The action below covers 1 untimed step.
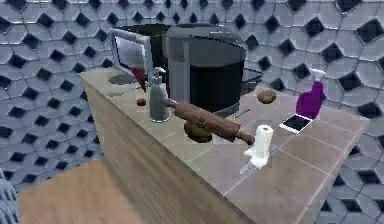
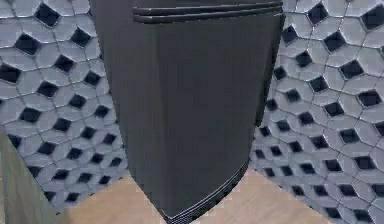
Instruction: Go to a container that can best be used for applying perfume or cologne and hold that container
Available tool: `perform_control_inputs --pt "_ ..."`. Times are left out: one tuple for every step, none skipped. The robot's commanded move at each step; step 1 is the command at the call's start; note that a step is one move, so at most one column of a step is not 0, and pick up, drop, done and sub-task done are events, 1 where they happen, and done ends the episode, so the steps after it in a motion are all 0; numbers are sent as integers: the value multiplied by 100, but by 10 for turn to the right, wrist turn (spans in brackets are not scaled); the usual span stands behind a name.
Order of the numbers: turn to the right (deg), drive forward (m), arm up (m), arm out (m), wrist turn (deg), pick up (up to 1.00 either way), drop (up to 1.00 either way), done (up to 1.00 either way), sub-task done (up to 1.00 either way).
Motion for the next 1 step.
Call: perform_control_inputs --pt "450 0 0 0 0 0 0 0 0"
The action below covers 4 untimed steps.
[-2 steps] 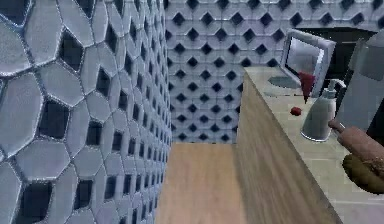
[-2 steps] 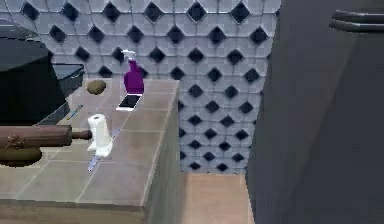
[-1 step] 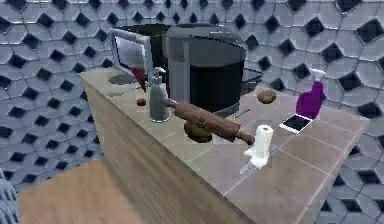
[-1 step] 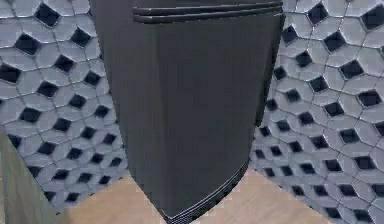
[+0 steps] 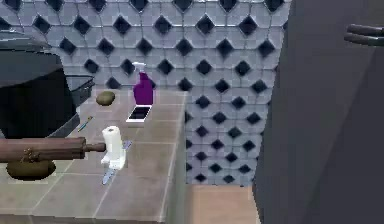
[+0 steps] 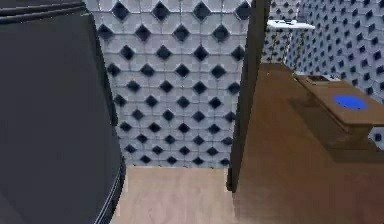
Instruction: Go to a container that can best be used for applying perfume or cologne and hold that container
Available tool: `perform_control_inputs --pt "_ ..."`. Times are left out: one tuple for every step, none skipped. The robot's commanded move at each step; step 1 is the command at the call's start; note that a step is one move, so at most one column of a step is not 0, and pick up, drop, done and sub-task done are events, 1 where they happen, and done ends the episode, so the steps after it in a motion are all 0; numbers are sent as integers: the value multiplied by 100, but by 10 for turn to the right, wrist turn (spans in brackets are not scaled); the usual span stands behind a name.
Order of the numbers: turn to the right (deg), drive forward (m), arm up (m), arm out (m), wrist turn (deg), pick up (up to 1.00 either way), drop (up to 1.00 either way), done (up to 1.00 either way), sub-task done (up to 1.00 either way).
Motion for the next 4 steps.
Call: perform_control_inputs --pt "420 0 0 0 0 0 0 0 0" --pt "0 5 0 0 0 0 0 0 0" --pt "-90 0 0 0 0 0 0 0 0" --pt "0 25 0 0 0 0 0 0 0"
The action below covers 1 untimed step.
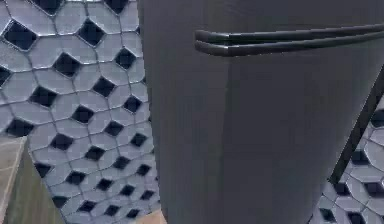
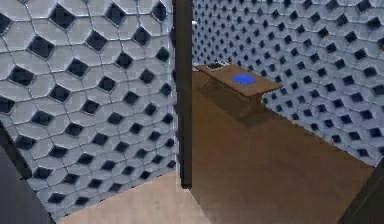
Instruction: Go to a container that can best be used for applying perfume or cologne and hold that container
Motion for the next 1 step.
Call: perform_control_inputs --pt "-450 0 0 0 0 0 0 0 0"
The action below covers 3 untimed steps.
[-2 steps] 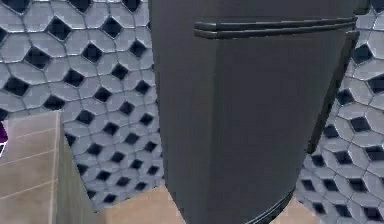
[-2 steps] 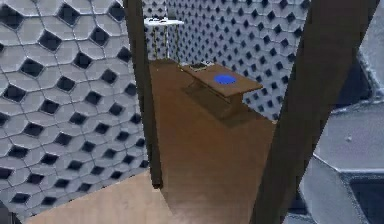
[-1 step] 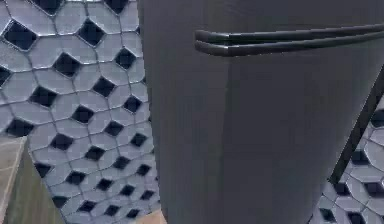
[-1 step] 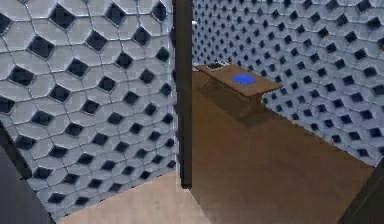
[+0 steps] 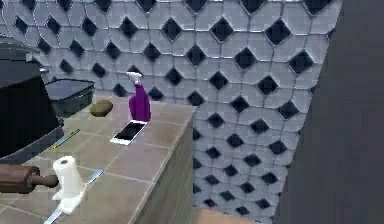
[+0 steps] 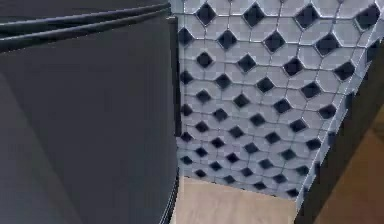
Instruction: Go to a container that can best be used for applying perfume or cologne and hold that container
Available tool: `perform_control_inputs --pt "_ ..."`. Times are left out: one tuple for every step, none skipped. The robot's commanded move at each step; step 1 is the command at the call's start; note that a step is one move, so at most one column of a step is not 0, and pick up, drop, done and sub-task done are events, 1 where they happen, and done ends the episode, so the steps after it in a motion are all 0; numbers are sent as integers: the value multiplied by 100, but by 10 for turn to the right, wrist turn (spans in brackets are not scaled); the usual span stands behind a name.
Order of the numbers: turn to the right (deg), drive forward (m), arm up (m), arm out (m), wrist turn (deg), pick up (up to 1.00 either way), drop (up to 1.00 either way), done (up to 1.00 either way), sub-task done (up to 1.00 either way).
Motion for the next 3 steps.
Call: perform_control_inputs --pt "-450 0 0 0 0 0 0 0 0" --pt "-450 0 0 0 0 0 0 0 0" --pt "-150 0 0 0 0 0 0 0 0"
